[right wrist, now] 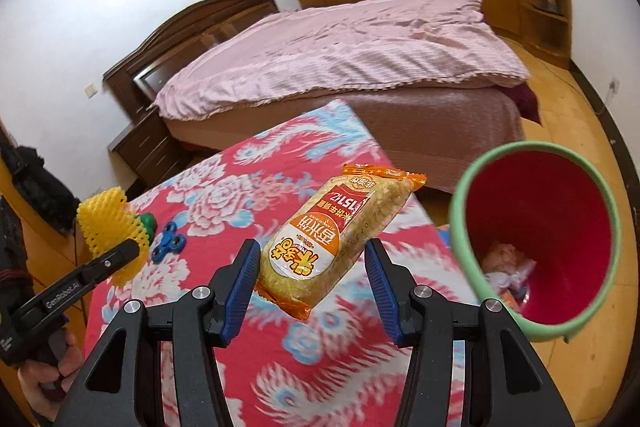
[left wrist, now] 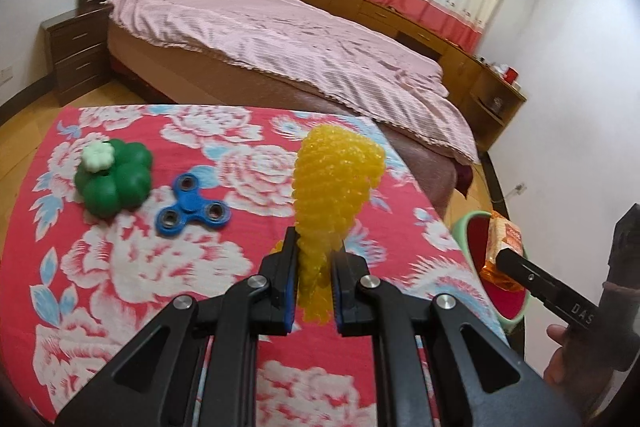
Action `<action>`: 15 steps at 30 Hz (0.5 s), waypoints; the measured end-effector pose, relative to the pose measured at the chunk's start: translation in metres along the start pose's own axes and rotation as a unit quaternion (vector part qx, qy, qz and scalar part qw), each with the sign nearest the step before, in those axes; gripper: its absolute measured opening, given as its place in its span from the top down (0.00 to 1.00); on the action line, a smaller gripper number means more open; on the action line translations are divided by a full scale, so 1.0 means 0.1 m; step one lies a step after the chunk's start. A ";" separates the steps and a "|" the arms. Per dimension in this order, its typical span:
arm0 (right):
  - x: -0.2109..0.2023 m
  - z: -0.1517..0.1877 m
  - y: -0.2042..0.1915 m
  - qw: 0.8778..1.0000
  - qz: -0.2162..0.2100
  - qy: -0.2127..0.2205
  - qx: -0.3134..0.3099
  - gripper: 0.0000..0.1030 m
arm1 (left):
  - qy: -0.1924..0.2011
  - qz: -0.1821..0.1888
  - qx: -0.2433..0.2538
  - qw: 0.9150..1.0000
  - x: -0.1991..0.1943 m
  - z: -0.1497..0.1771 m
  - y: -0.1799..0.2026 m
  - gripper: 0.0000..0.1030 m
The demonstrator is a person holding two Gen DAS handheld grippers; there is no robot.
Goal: Collect trash
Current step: 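Carry the yellow foam net and snack bag over the bucket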
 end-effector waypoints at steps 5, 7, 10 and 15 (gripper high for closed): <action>-0.12 0.04 0.33 0.999 0.011 0.003 0.031 0.46 | -0.010 0.009 0.023 1.000 0.05 0.06 0.30 0.87; -0.17 0.06 0.47 0.999 0.016 0.004 0.043 0.46 | -0.015 0.014 0.031 0.999 0.08 0.08 0.41 0.87; -0.23 0.09 0.66 0.998 0.023 0.005 0.061 0.47 | -0.025 0.024 0.041 0.999 0.15 0.12 0.59 0.87; -0.27 0.13 0.94 0.996 0.034 0.004 0.085 0.47 | -0.043 0.036 0.062 0.996 0.29 0.19 0.89 0.88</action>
Point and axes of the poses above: each gripper's, at about its wrist camera, not at the fingertips, and x roughly the way its jaws point, y to its right, z to its underside, the point moved 2 cm from there along x, roughly the way its jaws point, and after that the axes turned 8 degrees about z, right-handed, at the moved point
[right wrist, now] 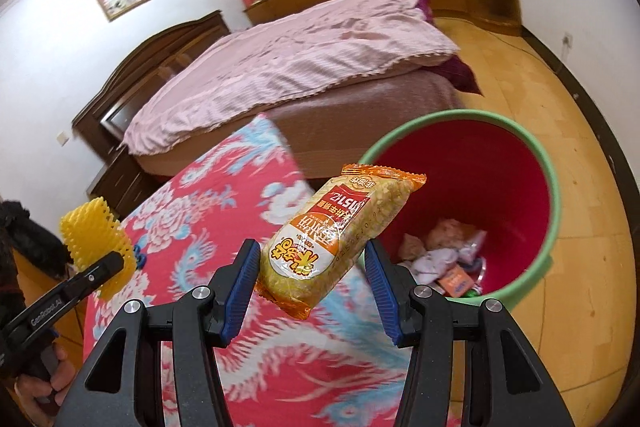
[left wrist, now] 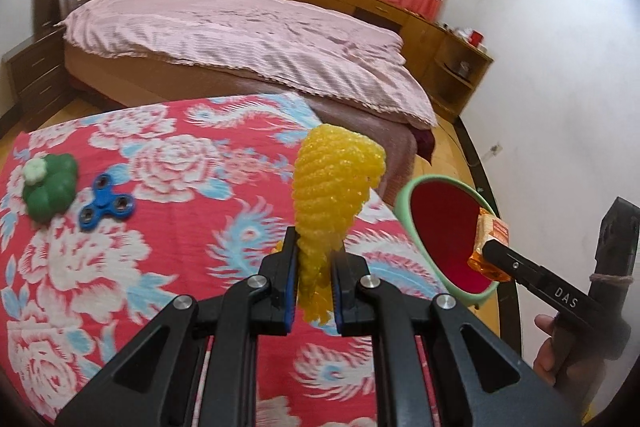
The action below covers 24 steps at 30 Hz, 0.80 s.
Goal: Collect trash
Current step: 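Carry the yellow foam net and snack bag over the bucket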
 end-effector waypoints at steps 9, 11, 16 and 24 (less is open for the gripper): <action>0.06 0.03 0.48 0.999 0.017 -0.011 0.043 0.47 | -0.038 0.018 0.030 0.999 0.36 0.06 0.44 0.87; 0.09 0.03 0.57 0.998 0.020 -0.015 0.052 0.46 | -0.045 0.020 0.036 0.998 0.43 0.08 0.51 0.87; 0.16 0.05 0.78 0.997 0.027 -0.025 0.071 0.46 | -0.062 0.025 0.049 0.997 0.62 0.09 0.68 0.87; 0.22 0.04 0.98 0.995 0.032 -0.028 0.092 0.45 | -0.083 0.034 0.069 0.994 0.89 0.08 0.89 0.88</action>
Point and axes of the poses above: each gripper's, at about its wrist camera, not at the fingertips, and x roughly the way its jaws point, y to its right, z to its underside, the point moved 2 cm from there along x, roughly the way its jaws point, and after that the axes turned 8 degrees about z, right-handed, at the moved point
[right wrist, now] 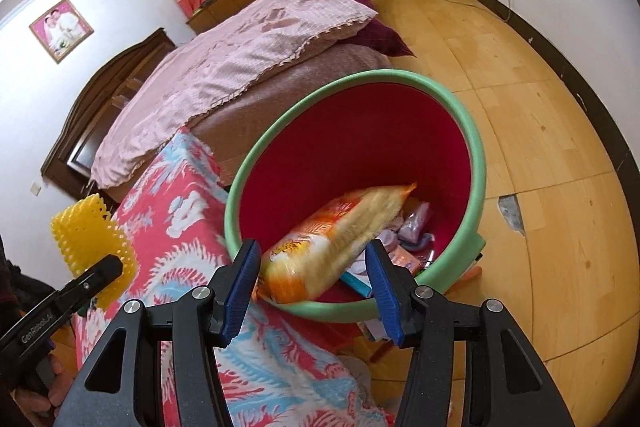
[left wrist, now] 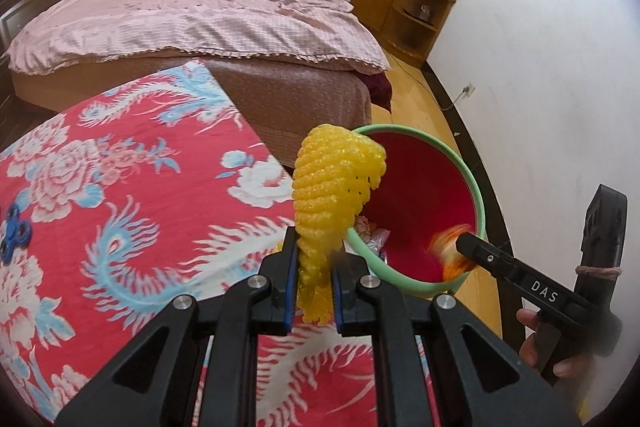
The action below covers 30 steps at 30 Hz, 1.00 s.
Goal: Collect trash
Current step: 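Carry the yellow foam net and snack bag over the bucket, then open both tools to drop the net and snack bag into the bucket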
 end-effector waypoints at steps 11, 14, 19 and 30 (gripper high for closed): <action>-0.11 -0.07 0.16 0.999 0.014 0.027 0.011 0.45 | -0.024 0.014 0.022 0.999 0.34 -0.08 0.21 0.88; -0.16 -0.10 0.22 0.999 0.025 0.040 0.016 0.45 | -0.032 0.019 0.029 0.999 0.46 -0.10 0.29 0.88; -0.18 -0.14 0.33 0.998 0.030 0.044 0.029 0.45 | -0.039 0.030 0.041 0.998 0.61 -0.14 0.41 0.88; -0.16 -0.13 0.45 0.998 0.032 0.041 0.044 0.45 | -0.044 0.034 0.059 0.997 0.77 -0.16 0.57 0.64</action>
Point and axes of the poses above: each gripper's, at about its wrist camera, not at the fingertips, and x roughly the way its jaws point, y to its right, z to its underside, the point moved 2 cm from there along x, roughly the way its jaws point, and after that the axes turned 8 degrees about z, right-handed, at the moved point
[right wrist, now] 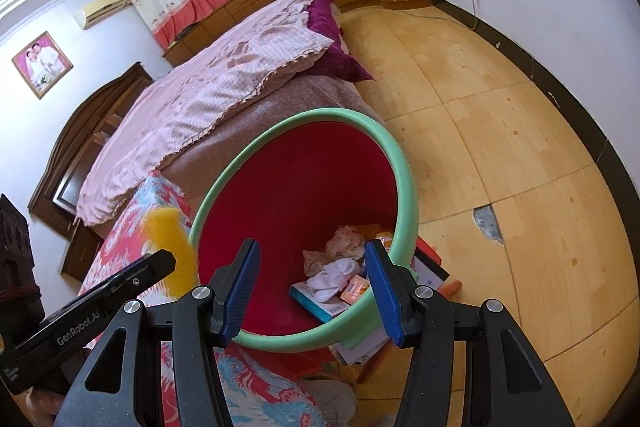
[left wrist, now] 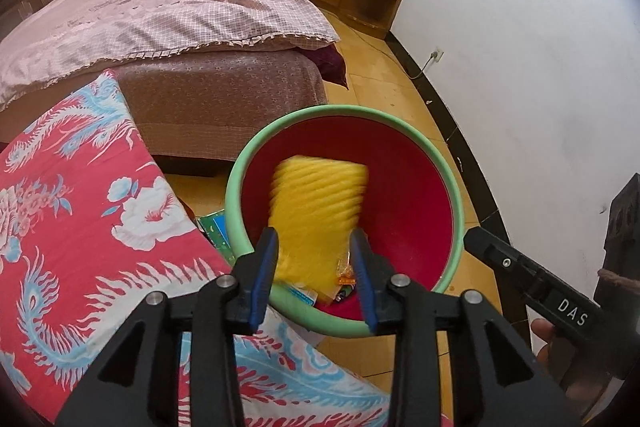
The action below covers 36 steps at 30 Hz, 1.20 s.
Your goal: Collect trash
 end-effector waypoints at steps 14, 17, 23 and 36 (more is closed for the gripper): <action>-0.03 0.04 -0.07 1.000 -0.004 -0.003 -0.004 0.45 | 0.010 -0.009 -0.019 1.000 -0.19 0.09 -0.12 0.64; -0.06 0.05 -0.11 1.000 -0.006 -0.002 -0.010 0.45 | 0.015 -0.014 -0.030 0.999 -0.28 0.12 -0.18 0.64; -0.14 0.12 -0.24 1.000 -0.011 -0.002 -0.026 0.45 | 0.026 -0.023 -0.048 0.998 -0.46 0.21 -0.25 0.64; -0.37 0.29 -0.62 0.997 -0.032 0.003 -0.071 0.41 | 0.065 -0.061 -0.088 0.992 -1.02 0.46 -0.48 0.58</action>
Point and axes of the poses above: each gripper's, at about its wrist camera, not at the fingertips, and x roughly the way its jaws point, y to its right, z to its underside, the point moved 2 cm from there along x, roughly the way its jaws point, and after that the axes turned 8 degrees about z, right-handed, at the moved point
